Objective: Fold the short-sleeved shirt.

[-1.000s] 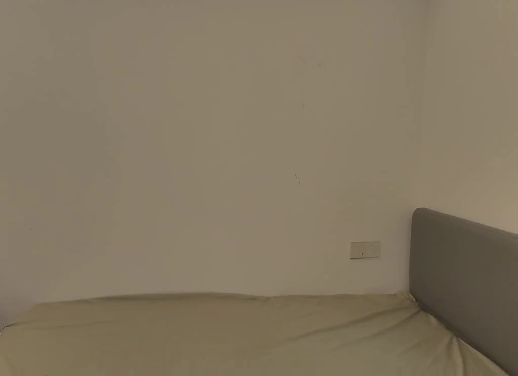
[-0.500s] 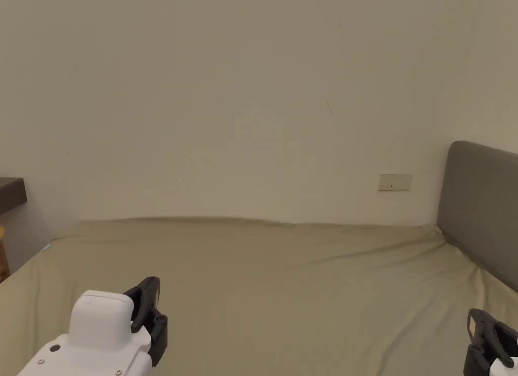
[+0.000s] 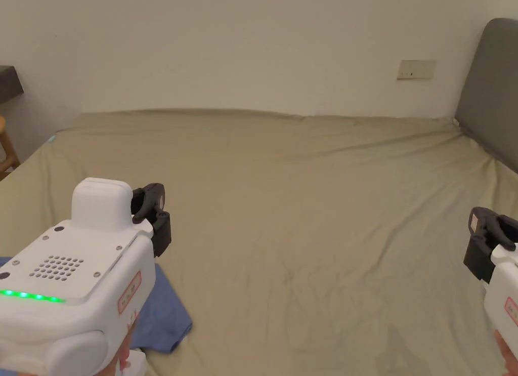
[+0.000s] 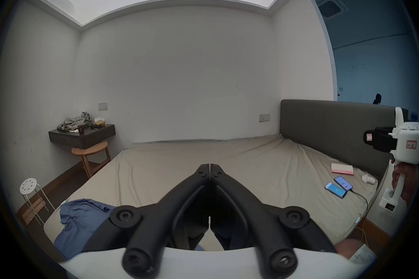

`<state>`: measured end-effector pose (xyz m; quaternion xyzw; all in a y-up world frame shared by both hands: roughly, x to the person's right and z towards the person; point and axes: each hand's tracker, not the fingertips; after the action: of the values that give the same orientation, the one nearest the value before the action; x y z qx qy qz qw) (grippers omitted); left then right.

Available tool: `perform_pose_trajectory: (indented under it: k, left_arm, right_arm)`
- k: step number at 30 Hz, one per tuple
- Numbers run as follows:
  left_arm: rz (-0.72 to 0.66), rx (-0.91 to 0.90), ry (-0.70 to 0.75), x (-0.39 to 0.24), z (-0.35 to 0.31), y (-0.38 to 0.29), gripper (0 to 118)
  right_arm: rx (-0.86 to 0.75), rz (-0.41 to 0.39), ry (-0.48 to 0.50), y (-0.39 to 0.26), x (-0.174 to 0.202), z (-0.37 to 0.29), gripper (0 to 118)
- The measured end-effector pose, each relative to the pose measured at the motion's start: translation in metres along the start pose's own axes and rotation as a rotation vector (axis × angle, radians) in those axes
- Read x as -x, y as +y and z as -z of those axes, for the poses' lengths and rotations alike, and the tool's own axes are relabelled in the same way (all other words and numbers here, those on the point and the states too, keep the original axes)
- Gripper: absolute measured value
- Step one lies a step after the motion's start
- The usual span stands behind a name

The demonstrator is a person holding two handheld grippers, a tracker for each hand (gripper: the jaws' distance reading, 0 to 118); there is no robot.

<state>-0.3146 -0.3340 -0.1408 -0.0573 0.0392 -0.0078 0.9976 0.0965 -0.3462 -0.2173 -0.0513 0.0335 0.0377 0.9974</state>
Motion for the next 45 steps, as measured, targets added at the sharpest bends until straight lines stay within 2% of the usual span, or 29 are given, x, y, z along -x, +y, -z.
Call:
perform_pose_trajectory:
  k: [8,14,19,21,26,32,37,40,45]
  left_arm:
    - [0.017,0.067,0.0,0.012,0.006,-0.021,0]
    - [0.007,0.088,0.025,0.029,0.004,-0.029,0]
    - [-0.001,0.119,0.081,0.06,-0.014,-0.037,0]
    - [0.004,0.139,0.141,0.08,-0.024,-0.045,0]
    - [-0.022,0.229,0.292,0.142,-0.06,-0.07,0]
    - [-0.057,0.331,0.422,0.215,-0.094,-0.109,0]
    - [-0.084,0.395,0.388,0.259,-0.082,-0.137,0]
    - [-0.112,0.46,0.285,0.285,-0.054,-0.155,0]
    - [-0.088,0.624,0.194,0.325,0.005,-0.189,0]
  right_arm:
    - [0.064,0.007,0.046,-0.014,0.009,0.012,0]
    - [0.079,-0.012,0.096,-0.014,0.032,0.018,0]
    - [0.081,-0.023,0.22,-0.016,0.07,0.024,0]
    - [0.083,-0.04,0.283,-0.017,0.092,0.026,0]
    - [0.084,-0.022,0.42,-0.023,0.138,0.025,0]
    - [0.094,-0.089,0.54,-0.029,0.181,0.023,0]
    - [0.097,-0.131,0.567,-0.028,0.196,0.022,0]
    - [0.1,-0.142,0.574,-0.027,0.2,0.023,0]
    - [0.119,-0.167,0.569,-0.041,0.204,0.04,0]
